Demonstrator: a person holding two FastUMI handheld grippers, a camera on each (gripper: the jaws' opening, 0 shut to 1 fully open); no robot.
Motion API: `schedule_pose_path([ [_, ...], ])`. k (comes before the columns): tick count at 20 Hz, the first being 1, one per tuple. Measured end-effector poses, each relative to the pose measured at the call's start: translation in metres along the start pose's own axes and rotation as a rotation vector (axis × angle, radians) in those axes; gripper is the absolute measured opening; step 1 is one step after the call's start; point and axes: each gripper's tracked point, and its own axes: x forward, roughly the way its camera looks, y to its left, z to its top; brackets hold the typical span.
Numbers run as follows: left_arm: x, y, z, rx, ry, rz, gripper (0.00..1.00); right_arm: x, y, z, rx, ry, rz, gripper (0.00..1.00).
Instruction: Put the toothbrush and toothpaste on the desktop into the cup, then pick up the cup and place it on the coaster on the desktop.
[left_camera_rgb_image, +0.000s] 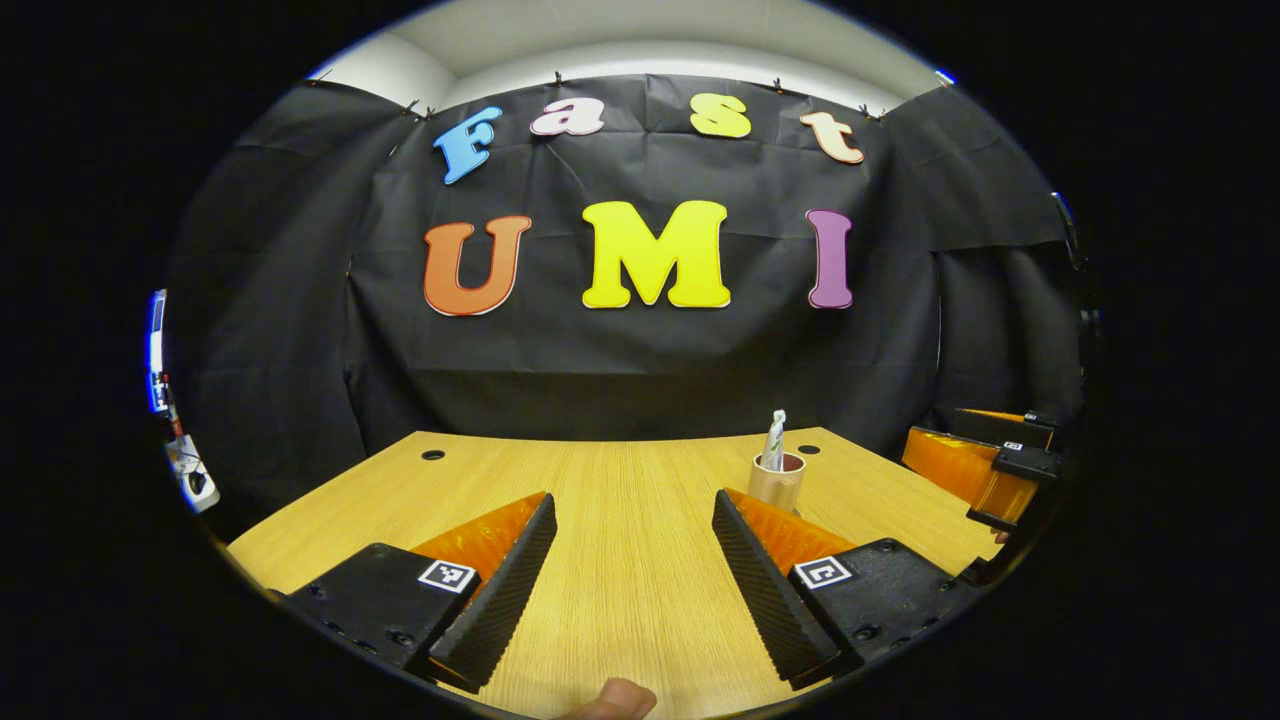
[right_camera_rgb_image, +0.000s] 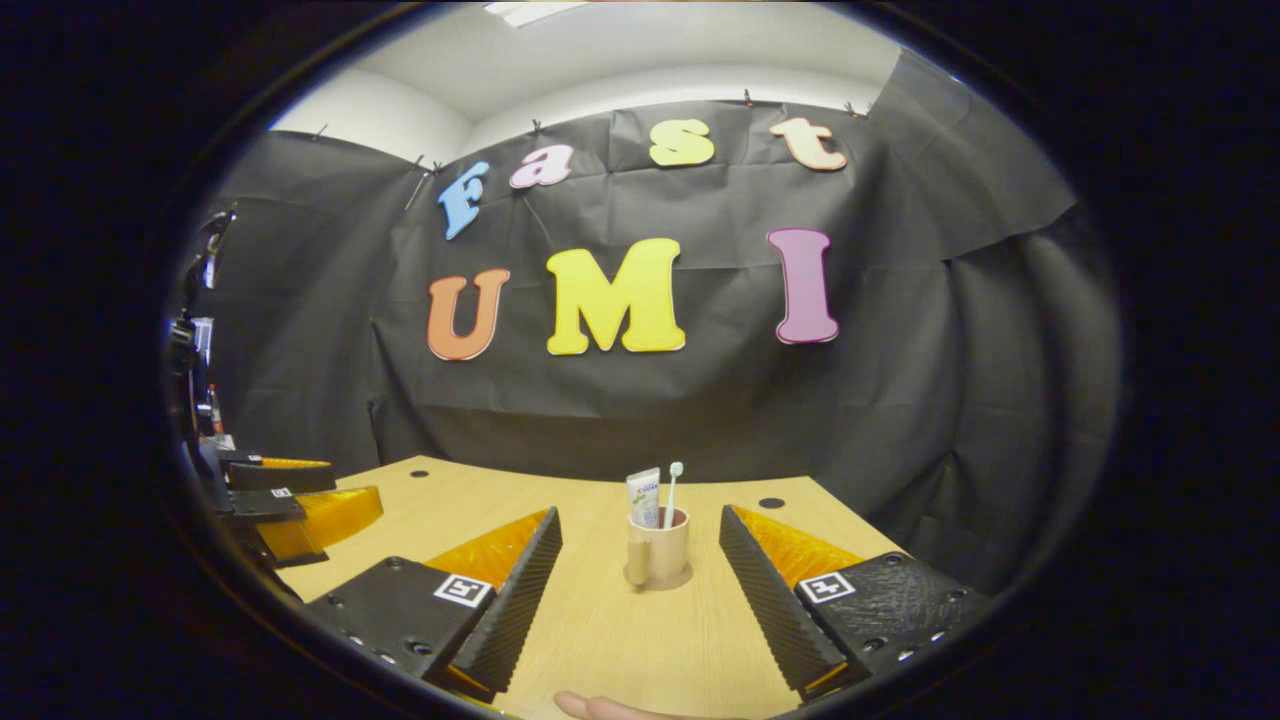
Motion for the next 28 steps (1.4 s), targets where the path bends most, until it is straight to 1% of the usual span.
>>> schedule_pose_path([
  [4,-0.001,0.000,-0.011,-0.005,0.030,0.000,0.99,-0.001,-0.006,0.003,0.000,-0.009,-0.014,0.95],
  [8,0.006,-0.001,-0.023,-0.009,0.033,-0.005,0.99,-0.002,-0.008,0.005,-0.008,-0.014,-0.016,0.95],
  [16,0.009,-0.008,-0.030,0.000,0.028,-0.017,0.99,-0.003,-0.008,0.008,-0.017,-0.017,-0.017,0.95],
  [28,0.013,-0.010,-0.039,0.000,0.037,-0.005,0.99,-0.004,-0.008,0.008,-0.028,-0.013,-0.013,0.95],
])
